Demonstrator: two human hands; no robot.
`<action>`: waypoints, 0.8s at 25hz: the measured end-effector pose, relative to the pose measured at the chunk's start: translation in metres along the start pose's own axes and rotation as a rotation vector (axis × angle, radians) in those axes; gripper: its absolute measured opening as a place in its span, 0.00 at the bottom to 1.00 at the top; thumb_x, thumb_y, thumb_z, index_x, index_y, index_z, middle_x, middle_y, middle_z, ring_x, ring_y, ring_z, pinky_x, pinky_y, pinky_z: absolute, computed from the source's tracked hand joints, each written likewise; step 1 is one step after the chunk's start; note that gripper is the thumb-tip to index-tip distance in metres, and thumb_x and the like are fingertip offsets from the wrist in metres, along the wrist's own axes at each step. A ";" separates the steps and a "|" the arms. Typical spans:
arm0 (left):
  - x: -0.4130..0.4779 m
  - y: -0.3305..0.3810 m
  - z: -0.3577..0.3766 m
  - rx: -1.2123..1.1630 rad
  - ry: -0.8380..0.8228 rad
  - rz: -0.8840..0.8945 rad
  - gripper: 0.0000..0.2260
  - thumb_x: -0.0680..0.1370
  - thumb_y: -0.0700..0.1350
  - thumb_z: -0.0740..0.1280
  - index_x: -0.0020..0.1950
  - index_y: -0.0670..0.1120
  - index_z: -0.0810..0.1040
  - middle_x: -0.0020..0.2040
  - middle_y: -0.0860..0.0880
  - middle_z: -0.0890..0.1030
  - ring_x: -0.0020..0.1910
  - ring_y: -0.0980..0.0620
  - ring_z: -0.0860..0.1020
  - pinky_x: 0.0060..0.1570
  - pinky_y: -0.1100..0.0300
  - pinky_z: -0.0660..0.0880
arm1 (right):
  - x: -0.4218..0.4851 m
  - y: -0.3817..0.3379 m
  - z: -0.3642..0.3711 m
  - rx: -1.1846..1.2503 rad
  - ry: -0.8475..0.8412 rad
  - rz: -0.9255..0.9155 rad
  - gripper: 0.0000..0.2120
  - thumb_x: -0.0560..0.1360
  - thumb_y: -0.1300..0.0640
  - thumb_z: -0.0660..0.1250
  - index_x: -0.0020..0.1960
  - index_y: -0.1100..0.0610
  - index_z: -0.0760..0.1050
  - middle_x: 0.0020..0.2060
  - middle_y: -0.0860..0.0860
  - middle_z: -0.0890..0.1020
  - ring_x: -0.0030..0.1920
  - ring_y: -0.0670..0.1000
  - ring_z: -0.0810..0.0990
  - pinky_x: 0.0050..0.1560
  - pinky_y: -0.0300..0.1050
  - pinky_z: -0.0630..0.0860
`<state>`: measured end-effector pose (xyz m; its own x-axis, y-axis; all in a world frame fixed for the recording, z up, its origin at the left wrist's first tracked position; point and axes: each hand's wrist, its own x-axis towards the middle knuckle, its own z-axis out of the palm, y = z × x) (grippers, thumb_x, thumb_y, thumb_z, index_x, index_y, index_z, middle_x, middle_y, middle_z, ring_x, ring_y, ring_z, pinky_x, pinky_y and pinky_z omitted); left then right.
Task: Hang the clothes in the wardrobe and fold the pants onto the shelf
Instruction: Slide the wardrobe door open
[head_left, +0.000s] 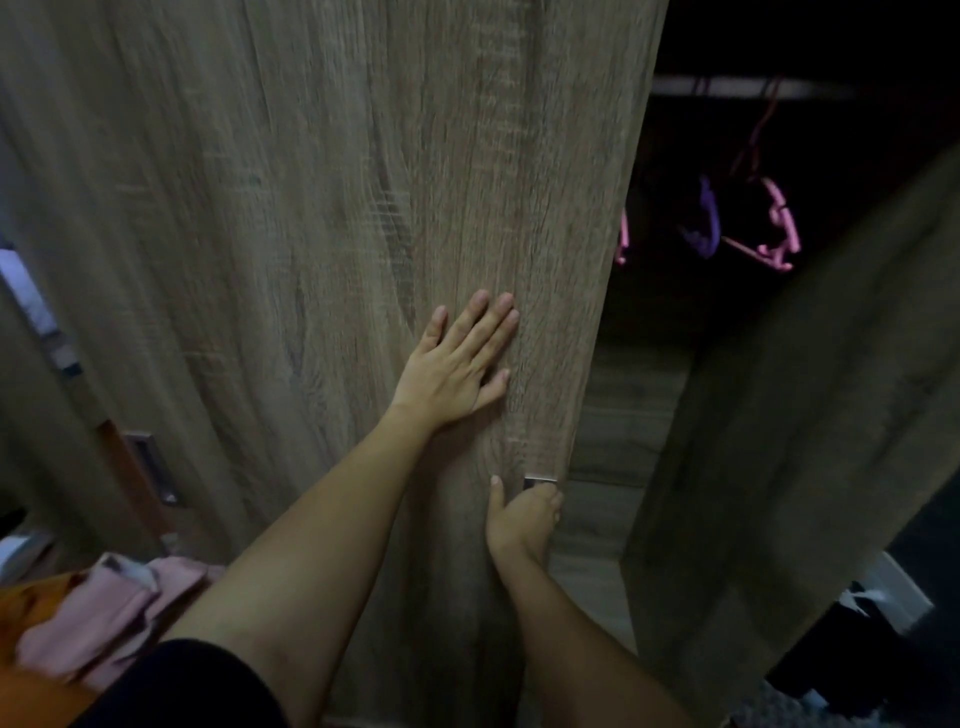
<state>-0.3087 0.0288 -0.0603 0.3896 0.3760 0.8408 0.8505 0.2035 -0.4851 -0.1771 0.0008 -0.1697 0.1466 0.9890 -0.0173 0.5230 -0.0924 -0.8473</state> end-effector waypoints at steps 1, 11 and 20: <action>-0.008 -0.013 -0.001 0.002 -0.011 -0.006 0.32 0.78 0.59 0.53 0.77 0.46 0.46 0.78 0.49 0.39 0.76 0.51 0.40 0.71 0.47 0.42 | -0.007 -0.008 0.009 0.002 -0.013 0.003 0.27 0.73 0.47 0.67 0.61 0.67 0.65 0.63 0.63 0.70 0.63 0.62 0.71 0.60 0.52 0.69; -0.070 -0.112 -0.010 0.035 -0.107 -0.071 0.32 0.80 0.59 0.49 0.77 0.47 0.41 0.77 0.51 0.36 0.76 0.52 0.38 0.70 0.48 0.42 | -0.063 -0.062 0.096 0.024 -0.097 0.025 0.30 0.73 0.46 0.67 0.61 0.68 0.64 0.63 0.65 0.69 0.64 0.64 0.69 0.63 0.52 0.67; -0.105 -0.169 -0.019 -0.003 -0.208 -0.128 0.30 0.81 0.60 0.46 0.76 0.49 0.37 0.76 0.54 0.33 0.75 0.54 0.36 0.71 0.49 0.44 | -0.092 -0.089 0.152 0.023 -0.147 -0.002 0.32 0.73 0.46 0.67 0.62 0.70 0.63 0.63 0.66 0.68 0.64 0.65 0.67 0.66 0.57 0.65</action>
<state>-0.4863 -0.0626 -0.0619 0.1974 0.5250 0.8279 0.8894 0.2592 -0.3764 -0.3646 -0.0646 -0.1736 0.0205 0.9956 -0.0915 0.5038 -0.0894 -0.8592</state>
